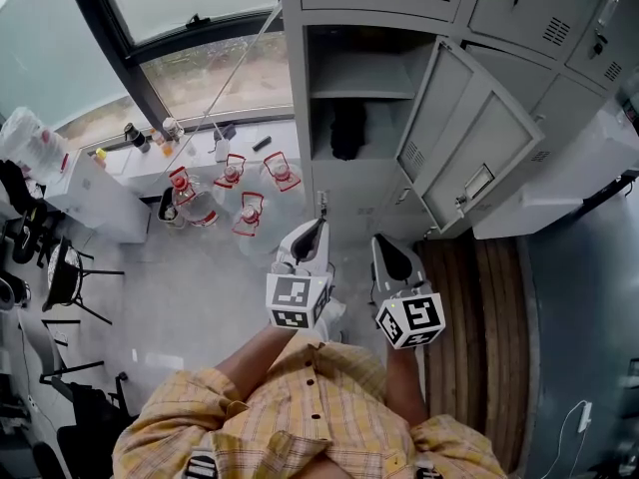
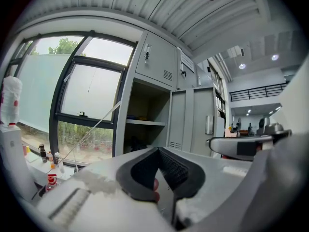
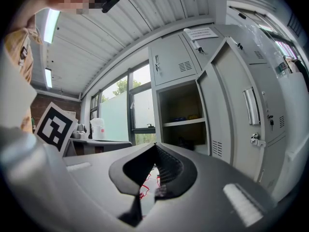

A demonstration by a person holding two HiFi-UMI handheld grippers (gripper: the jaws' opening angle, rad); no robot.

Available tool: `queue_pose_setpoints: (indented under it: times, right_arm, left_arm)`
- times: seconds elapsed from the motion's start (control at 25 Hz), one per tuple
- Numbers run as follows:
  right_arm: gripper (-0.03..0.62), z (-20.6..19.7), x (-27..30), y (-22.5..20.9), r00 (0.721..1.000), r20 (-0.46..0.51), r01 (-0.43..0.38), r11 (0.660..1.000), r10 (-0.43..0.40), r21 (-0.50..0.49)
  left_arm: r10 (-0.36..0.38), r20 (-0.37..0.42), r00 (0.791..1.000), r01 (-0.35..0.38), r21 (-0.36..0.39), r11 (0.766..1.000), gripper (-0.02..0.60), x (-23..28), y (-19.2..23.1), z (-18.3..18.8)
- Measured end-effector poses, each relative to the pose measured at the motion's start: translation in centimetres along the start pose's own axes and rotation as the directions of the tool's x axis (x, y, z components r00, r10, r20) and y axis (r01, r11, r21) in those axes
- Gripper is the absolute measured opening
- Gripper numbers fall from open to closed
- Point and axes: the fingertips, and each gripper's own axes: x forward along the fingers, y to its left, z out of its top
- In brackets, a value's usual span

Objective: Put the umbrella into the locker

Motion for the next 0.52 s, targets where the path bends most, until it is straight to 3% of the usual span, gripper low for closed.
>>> queue_pose_setpoints:
  times: [0.52]
  right_arm:
    - [-0.002,0.6,-0.2,0.6,1.000,0.025,0.007,1.000,-0.007,-0.012]
  left_arm:
    - [-0.012,0.024,1.000,0.011,0.036,0.999,-0.005,-1.6,-0.7,0.6]
